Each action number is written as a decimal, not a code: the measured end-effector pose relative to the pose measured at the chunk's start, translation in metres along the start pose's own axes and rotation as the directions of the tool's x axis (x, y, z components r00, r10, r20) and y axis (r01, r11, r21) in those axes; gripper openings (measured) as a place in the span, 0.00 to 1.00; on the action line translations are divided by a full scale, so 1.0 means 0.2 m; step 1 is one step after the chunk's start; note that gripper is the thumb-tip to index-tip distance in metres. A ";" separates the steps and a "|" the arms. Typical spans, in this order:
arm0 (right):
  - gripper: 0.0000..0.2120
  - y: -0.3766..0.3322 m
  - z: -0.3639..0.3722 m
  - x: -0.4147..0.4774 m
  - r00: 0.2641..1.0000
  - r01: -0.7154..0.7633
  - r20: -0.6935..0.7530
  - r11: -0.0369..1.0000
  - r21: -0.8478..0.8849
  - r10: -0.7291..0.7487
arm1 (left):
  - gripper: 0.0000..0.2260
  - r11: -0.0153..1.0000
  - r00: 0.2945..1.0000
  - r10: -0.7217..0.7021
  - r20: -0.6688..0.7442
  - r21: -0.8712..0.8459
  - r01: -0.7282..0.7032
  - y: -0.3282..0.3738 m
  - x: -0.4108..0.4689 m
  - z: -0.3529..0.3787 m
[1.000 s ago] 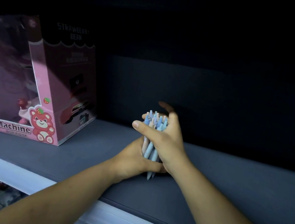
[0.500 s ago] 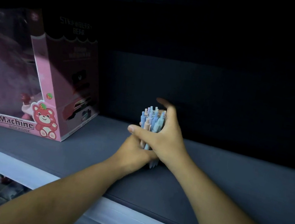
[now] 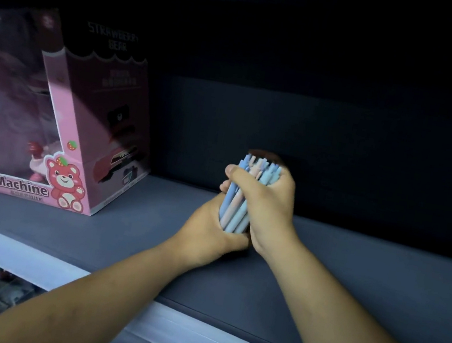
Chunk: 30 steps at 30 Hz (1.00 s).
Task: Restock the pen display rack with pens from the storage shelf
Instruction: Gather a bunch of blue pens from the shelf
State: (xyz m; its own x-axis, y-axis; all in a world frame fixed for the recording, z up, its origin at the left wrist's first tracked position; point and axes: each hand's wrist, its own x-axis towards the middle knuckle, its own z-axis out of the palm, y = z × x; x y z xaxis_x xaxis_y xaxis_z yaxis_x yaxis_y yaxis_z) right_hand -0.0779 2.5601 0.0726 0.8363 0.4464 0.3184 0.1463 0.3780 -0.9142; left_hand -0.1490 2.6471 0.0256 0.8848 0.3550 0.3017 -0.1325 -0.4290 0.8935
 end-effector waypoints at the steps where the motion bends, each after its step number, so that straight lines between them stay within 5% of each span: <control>1: 0.09 -0.01 0.00 0.00 1.000 -0.014 0.001 1.000 0.026 0.014 | 0.17 1.000 1.000 0.007 0.008 -0.022 -0.007 0.01 0.00 0.00; 11: 0.10 -0.03 0.00 -0.01 1.000 -0.018 -0.014 0.998 0.063 0.019 | 0.05 0.990 0.994 -0.088 0.058 -0.107 0.094 0.04 -0.01 0.01; 16: 0.15 -0.04 0.01 -0.01 1.000 -0.004 0.010 1.000 0.009 0.004 | 0.08 0.978 0.993 -0.098 0.068 -0.180 0.109 0.07 -0.03 0.01; 24: 0.18 -0.12 -0.03 0.01 0.976 -0.057 0.202 0.992 -0.114 0.079 | 0.07 0.977 0.985 -0.168 -0.044 -0.141 0.161 0.12 -0.04 -0.01; 30: 0.21 -0.28 -0.24 -0.05 0.970 0.014 0.241 0.993 -0.115 0.014 | 0.09 0.960 0.976 -0.135 -0.174 -0.265 0.086 0.17 -0.03 0.01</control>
State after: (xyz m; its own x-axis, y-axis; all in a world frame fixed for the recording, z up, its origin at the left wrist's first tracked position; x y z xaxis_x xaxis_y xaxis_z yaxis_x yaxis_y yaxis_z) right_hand -0.0685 2.4959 0.1079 0.6865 0.6340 0.3561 0.2174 0.2884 -0.9325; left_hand -0.1583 2.6297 0.0529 0.8035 0.5485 0.2315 -0.1698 -0.1616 0.9721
